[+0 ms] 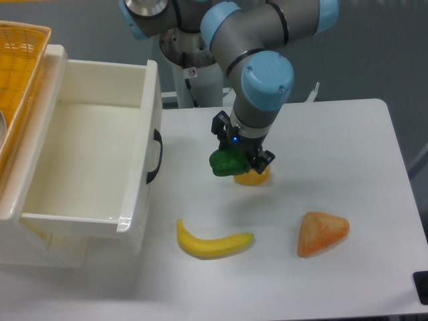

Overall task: Place the green pepper in the upper white drawer
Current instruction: 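Hold the green pepper in the gripper above the table, then lift the green pepper and carry it toward the open white drawer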

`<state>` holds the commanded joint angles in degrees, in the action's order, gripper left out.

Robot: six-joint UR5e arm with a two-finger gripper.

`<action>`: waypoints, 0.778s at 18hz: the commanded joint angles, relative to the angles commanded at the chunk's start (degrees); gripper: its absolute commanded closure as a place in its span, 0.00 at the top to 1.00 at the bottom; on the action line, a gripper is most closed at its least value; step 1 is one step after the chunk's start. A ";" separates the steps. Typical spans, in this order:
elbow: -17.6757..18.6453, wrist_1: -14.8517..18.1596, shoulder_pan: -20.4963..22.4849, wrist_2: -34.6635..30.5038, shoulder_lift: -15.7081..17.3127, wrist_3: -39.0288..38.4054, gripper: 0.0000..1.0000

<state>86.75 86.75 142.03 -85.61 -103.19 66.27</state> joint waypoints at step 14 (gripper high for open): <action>-0.18 -0.17 1.49 13.70 9.05 -11.86 0.56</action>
<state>86.57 86.57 143.52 -71.91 -94.13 54.41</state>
